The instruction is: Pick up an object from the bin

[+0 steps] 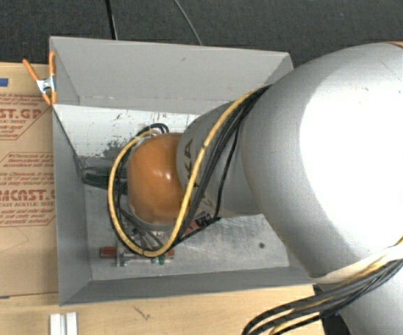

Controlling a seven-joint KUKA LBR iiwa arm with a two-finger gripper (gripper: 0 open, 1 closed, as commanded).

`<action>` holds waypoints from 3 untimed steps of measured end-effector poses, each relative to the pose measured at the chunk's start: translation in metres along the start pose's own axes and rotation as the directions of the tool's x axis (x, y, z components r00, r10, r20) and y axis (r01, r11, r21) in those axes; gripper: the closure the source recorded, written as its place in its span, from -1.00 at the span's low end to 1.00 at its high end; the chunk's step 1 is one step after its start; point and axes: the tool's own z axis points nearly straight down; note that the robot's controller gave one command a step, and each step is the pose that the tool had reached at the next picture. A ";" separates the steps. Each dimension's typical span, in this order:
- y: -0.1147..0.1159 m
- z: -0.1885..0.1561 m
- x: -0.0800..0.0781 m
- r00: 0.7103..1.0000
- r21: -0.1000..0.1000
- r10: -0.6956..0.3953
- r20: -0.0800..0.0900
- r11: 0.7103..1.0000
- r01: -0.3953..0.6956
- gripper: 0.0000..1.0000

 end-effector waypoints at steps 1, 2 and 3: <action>0.000 -0.001 0.000 1.000 0.001 0.000 -0.001 1.000 0.000 1.00; -0.001 -0.006 0.002 1.000 0.003 0.000 -0.007 1.000 0.000 1.00; -0.001 -0.017 0.003 1.000 0.006 0.000 -0.014 1.000 0.000 1.00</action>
Offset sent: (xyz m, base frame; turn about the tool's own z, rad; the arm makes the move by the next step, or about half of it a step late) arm -0.0002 0.0000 0.0290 0.0000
